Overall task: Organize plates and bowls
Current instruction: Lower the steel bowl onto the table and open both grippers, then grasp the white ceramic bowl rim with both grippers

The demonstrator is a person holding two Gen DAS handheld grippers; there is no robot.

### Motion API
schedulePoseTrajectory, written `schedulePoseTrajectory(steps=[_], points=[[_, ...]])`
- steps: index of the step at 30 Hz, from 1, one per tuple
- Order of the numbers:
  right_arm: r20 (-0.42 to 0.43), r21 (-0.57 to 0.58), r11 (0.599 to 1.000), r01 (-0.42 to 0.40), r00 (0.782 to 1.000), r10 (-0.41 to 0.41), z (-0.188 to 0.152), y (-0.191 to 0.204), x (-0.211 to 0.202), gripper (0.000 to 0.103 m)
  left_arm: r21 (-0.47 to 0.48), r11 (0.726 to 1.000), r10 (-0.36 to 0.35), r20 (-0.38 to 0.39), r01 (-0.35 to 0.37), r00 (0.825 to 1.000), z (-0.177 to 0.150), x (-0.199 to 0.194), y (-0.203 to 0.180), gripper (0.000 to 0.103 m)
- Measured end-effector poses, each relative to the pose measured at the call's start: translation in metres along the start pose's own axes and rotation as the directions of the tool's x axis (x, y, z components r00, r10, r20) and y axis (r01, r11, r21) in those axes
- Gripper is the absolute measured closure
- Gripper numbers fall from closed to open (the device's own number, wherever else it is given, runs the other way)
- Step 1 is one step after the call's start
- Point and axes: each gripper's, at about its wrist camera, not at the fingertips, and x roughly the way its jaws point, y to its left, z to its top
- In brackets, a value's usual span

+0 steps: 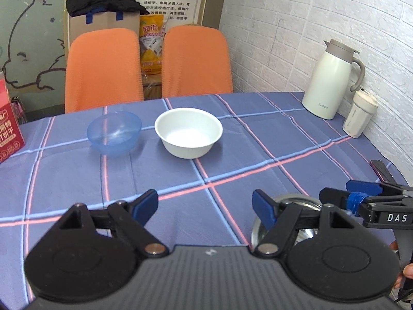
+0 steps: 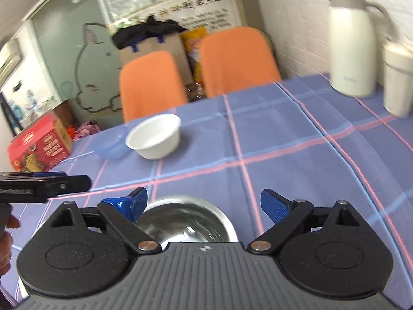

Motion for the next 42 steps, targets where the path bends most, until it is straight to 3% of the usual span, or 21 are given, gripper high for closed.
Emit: schedulePoseTrajectory(steps=[12,17,22,28,42], points=[[-0.079,-0.219,0.975,-0.042,0.997,0.025,0.045,0.036,0.06,0.021,0.005,0.999,0.05,-0.022,-0.049,0.999,0.024,0.034,0.036,0.029],[-0.12,-0.31,0.95,-0.048,0.993,0.011,0.059,0.05,0.089,0.021,0.021,0.998,0.066,-0.018,-0.066,0.998,0.052,0.054,0.051,0.029],[-0.169,-0.36,0.931,-0.054,0.986,-0.009,0.064,0.055,0.118,0.021,0.046,0.999,-0.001,-0.019,0.002,1.0,0.099,0.085,0.059,0.029],[-0.22,-0.368,0.927,-0.064,0.975,-0.02,0.068,0.05,0.143,0.021,0.022,0.99,-0.139,-0.122,0.142,0.983,0.138,0.135,0.057,0.029],[-0.306,-0.392,0.914,-0.105,0.952,-0.022,0.067,0.057,0.187,0.021,0.063,0.993,-0.086,-0.218,0.102,0.972,0.131,0.203,0.061,0.029]])
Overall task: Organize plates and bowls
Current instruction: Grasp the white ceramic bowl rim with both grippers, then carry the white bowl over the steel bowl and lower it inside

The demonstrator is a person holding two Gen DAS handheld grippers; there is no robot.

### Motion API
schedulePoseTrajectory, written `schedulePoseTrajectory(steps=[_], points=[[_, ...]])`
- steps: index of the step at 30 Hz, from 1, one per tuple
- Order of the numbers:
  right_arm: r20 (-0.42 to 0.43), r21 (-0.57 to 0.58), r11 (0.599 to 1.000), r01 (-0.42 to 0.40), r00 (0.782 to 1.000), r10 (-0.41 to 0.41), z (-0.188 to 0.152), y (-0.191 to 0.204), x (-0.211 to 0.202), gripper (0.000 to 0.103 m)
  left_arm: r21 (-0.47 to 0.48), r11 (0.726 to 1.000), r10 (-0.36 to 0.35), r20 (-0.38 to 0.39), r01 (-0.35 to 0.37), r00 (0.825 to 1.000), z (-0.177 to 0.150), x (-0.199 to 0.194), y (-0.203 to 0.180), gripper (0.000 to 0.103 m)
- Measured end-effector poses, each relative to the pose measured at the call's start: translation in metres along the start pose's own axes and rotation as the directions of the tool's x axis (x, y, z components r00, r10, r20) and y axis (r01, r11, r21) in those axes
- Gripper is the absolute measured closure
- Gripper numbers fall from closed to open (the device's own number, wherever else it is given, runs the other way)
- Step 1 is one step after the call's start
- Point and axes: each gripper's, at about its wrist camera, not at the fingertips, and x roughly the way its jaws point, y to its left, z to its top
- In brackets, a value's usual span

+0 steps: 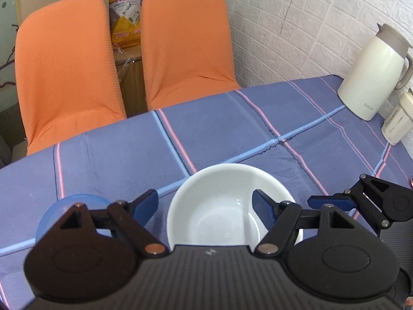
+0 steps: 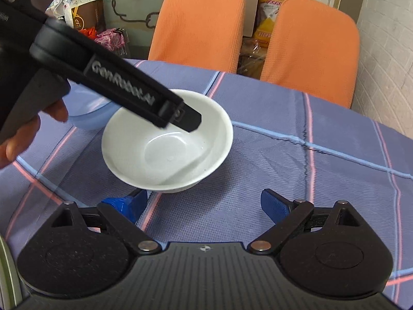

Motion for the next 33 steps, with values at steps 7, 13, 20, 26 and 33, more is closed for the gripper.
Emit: schedulePoseTrajectory(steps=[7,13,20,26,33], points=[[-0.033,-0.015,1.0,-0.026,0.999,0.026,0.004,0.005,0.011,0.021,0.035,0.999,-0.005,0.018,0.005,1.0,-0.007,0.008,-0.005,0.037],[-0.002,-0.118,0.993,-0.02,1.0,0.02,0.011,0.014,0.018,0.022,-0.009,0.999,-0.037,-0.02,0.037,0.999,-0.011,0.016,0.002,0.054],[0.086,-0.168,0.985,0.028,0.996,-0.013,0.015,0.019,0.018,0.021,0.033,0.999,-0.018,-0.028,0.018,0.999,-0.018,0.017,-0.006,0.055],[0.118,-0.136,0.991,0.013,0.993,0.003,0.018,0.016,0.014,0.021,0.026,0.999,-0.026,0.0,0.026,1.0,-0.02,0.005,-0.009,0.056],[0.184,-0.141,0.99,0.03,0.983,-0.003,0.015,0.024,-0.014,0.021,0.035,0.998,-0.044,0.032,0.043,0.999,-0.027,-0.025,-0.022,0.056]])
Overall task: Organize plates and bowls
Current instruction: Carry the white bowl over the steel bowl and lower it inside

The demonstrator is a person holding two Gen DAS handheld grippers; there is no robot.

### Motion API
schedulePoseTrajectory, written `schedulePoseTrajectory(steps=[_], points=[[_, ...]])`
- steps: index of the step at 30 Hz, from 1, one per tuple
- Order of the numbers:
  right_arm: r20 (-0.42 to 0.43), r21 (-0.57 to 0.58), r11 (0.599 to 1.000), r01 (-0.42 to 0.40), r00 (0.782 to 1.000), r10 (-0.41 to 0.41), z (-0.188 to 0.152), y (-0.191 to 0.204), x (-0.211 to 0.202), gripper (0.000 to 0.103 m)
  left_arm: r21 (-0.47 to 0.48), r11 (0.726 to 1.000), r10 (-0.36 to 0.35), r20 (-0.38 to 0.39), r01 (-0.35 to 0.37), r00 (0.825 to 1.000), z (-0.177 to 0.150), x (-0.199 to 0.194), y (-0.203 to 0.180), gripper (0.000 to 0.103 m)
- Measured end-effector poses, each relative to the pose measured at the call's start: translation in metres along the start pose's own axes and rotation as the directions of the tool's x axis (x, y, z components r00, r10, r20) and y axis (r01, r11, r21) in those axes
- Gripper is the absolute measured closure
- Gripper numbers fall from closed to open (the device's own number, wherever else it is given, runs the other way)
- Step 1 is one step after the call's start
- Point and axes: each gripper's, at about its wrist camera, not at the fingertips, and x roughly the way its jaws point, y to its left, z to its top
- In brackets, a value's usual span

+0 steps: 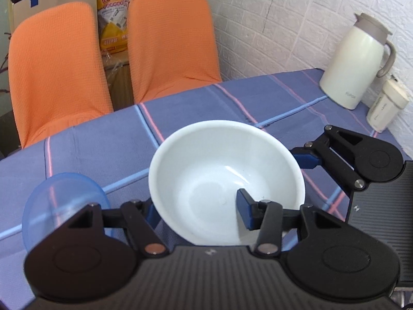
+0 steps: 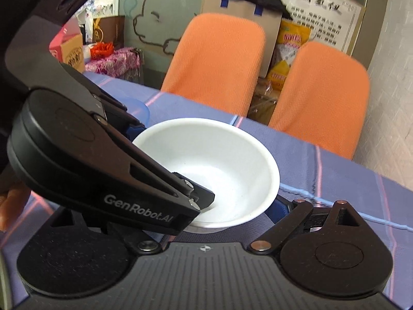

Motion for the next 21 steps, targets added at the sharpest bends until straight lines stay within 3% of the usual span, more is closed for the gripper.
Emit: schedulePoseTrajectory(steps=[10,16,21], points=[[0.089,0.01,0.997,0.074,0.993,-0.074,-0.037,0.026,-0.113,0.021,0.054,0.997,-0.059,0.087,0.054,0.995,-0.044,-0.085,-0.085,0.055],[0.057,0.017,0.995,0.094,0.994,-0.095,-0.081,0.043,-0.168,0.021,0.089,0.993,-0.087,0.069,0.081,0.994,-0.093,-0.11,-0.138,0.05],[0.015,0.028,0.995,0.091,0.996,-0.091,-0.109,0.053,-0.18,0.02,0.089,0.992,-0.093,0.018,0.091,0.995,-0.129,-0.104,-0.16,0.05]])
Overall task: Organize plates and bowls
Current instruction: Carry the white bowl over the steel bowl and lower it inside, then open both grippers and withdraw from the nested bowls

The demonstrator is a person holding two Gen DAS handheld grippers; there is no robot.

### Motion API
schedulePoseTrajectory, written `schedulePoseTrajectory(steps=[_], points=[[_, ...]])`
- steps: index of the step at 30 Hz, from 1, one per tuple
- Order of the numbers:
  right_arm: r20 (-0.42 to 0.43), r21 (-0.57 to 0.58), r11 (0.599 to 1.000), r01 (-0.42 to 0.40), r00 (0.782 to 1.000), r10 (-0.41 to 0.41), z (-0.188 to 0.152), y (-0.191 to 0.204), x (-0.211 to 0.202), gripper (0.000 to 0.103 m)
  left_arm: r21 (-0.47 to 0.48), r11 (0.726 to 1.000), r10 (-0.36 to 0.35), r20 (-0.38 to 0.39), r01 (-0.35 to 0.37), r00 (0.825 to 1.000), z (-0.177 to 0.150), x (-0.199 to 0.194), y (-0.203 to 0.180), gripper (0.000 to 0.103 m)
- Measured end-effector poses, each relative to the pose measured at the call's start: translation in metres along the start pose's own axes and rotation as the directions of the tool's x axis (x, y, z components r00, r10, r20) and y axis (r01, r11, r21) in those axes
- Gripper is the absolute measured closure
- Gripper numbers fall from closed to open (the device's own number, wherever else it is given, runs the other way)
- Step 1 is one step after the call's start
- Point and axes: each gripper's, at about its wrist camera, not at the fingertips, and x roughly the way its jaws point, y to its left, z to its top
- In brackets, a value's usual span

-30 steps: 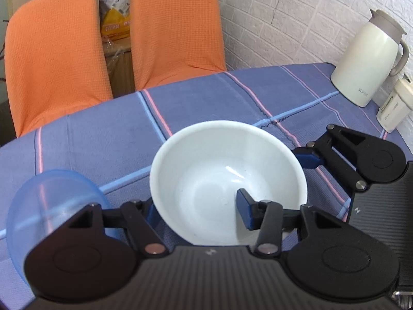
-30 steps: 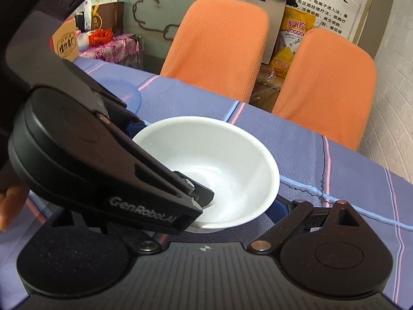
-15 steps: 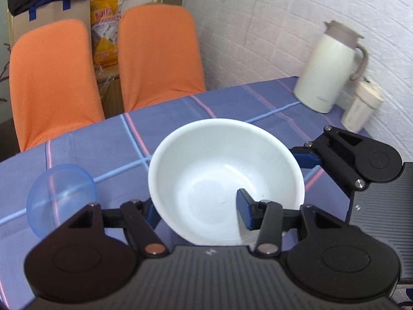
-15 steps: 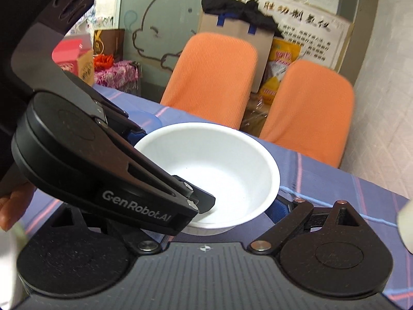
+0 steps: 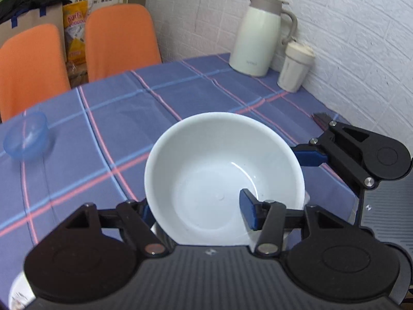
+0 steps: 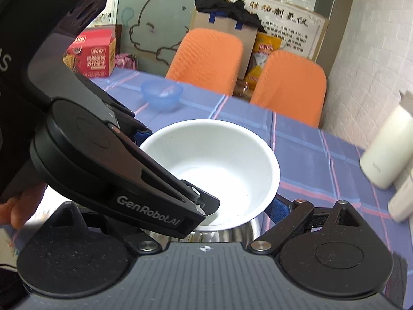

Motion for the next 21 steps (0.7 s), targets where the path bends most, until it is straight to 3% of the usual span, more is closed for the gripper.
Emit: schedulePoseTrajectory(steps=[6,8,12,21], points=[[-0.041,0.043,0.999,-0.033,0.999,0.034,-0.019,0.0,0.005,0.021,0.02,0.999,0.044,-0.048,-0.043,0.998,-0.023,0.019,-0.008,0.047],[-0.061,0.052,0.998,-0.03,0.998,0.033,-0.024,0.0,0.006,0.021,0.028,0.996,0.08,-0.045,-0.079,0.996,-0.024,0.023,-0.007,0.039],[-0.075,0.057,0.998,-0.021,0.997,0.025,-0.04,0.001,-0.007,0.021,-0.001,0.998,0.066,-0.041,-0.066,0.997,-0.024,0.015,0.002,0.028],[-0.07,0.113,0.993,-0.014,0.997,0.022,-0.06,-0.008,-0.038,0.021,-0.068,0.996,0.062,0.041,-0.059,0.997,-0.019,-0.028,0.023,0.028]])
